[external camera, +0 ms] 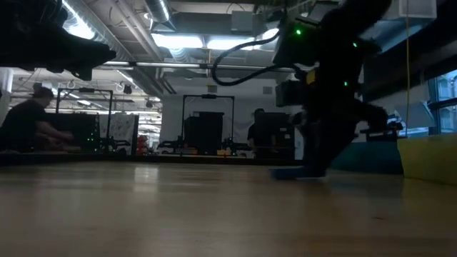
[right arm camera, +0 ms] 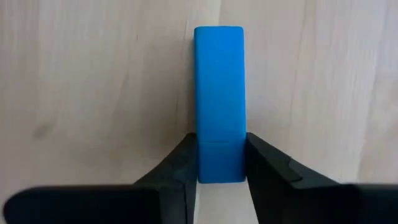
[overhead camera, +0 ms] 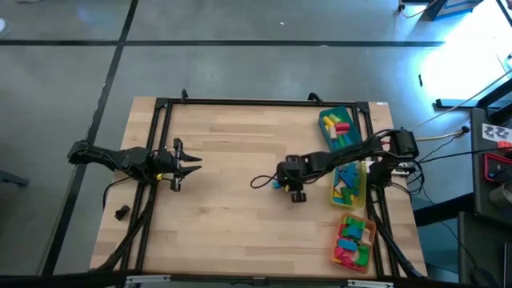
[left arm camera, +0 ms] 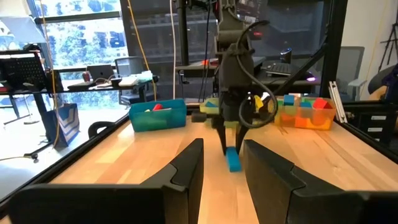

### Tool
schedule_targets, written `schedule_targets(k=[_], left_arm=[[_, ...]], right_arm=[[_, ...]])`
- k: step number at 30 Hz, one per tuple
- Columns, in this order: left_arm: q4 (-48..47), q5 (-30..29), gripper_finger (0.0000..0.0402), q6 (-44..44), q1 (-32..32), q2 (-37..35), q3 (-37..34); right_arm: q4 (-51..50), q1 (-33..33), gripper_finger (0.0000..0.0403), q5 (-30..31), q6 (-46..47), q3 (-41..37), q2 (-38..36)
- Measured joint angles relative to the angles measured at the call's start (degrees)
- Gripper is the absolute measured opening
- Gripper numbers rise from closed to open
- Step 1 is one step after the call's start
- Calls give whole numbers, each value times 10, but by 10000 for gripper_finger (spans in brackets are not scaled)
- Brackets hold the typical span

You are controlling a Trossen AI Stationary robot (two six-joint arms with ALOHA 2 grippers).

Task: Sort blocks by size
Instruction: Put the blue rectangular block into the yellow bin

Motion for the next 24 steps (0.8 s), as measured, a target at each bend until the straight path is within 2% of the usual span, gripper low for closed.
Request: schedule_targets(k=[6,12,20,24], left_arm=[[0,0,100,0,0,0,0],[0,0,100,0,0,0,0],[0,0,100,0,0,0,0],[0,0,100,0,0,0,0]], right_arm=[[-236,0,104,-2,37,98,0],[-443,0,118,-28,122,179,-1],[-632,0,109,-52,187,209,-1],[-628,0,115,-92,212,197,-11]])
